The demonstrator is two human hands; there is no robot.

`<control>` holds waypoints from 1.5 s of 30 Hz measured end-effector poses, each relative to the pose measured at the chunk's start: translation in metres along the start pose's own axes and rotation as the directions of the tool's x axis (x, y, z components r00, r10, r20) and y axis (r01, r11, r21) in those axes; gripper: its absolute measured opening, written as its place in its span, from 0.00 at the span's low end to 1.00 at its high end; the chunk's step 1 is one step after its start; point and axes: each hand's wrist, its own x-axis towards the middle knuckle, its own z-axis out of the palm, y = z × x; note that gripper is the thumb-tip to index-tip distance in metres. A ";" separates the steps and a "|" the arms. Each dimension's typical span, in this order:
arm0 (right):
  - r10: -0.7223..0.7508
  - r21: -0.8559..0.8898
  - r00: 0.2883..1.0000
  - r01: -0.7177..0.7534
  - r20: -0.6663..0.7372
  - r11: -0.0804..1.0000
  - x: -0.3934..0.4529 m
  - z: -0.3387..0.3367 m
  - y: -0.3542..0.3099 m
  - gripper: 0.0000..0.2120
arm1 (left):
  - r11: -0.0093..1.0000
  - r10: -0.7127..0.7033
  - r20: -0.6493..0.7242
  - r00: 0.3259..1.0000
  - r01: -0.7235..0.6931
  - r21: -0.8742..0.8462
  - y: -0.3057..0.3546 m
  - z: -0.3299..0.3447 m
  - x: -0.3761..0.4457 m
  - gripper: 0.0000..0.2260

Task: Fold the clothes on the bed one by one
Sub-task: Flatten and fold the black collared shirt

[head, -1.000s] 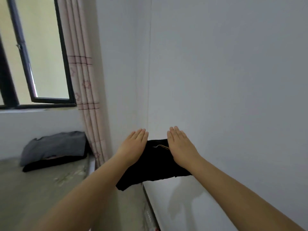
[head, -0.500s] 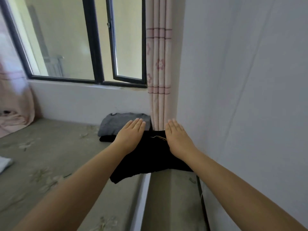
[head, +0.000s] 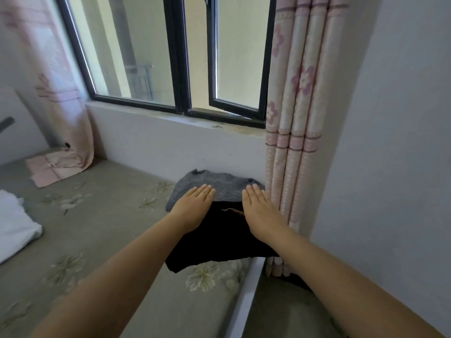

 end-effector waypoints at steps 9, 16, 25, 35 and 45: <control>-0.123 0.115 0.983 0.108 0.136 0.988 0.178 0.040 0.078 0.30 | 0.989 -0.144 0.119 0.982 0.145 0.004 -0.057 0.032 0.155 0.25; -0.062 0.127 0.997 0.055 0.051 0.990 0.330 0.040 0.120 0.30 | 0.985 -0.172 0.042 0.984 0.173 -0.002 -0.140 0.034 0.297 0.24; -0.224 0.150 0.953 0.196 0.202 0.969 0.357 0.183 0.101 0.30 | 0.984 -0.121 0.397 0.910 0.163 -0.074 -0.151 0.170 0.323 0.28; -0.413 0.172 0.752 0.381 0.514 0.908 0.352 0.254 0.112 0.32 | 0.883 -0.221 0.637 0.738 0.430 -0.191 -0.073 0.241 0.276 0.27; -0.769 0.210 0.620 0.739 0.159 0.640 0.360 0.207 0.037 0.25 | 0.430 -0.680 0.577 0.453 0.884 -0.187 -0.049 0.183 0.175 0.18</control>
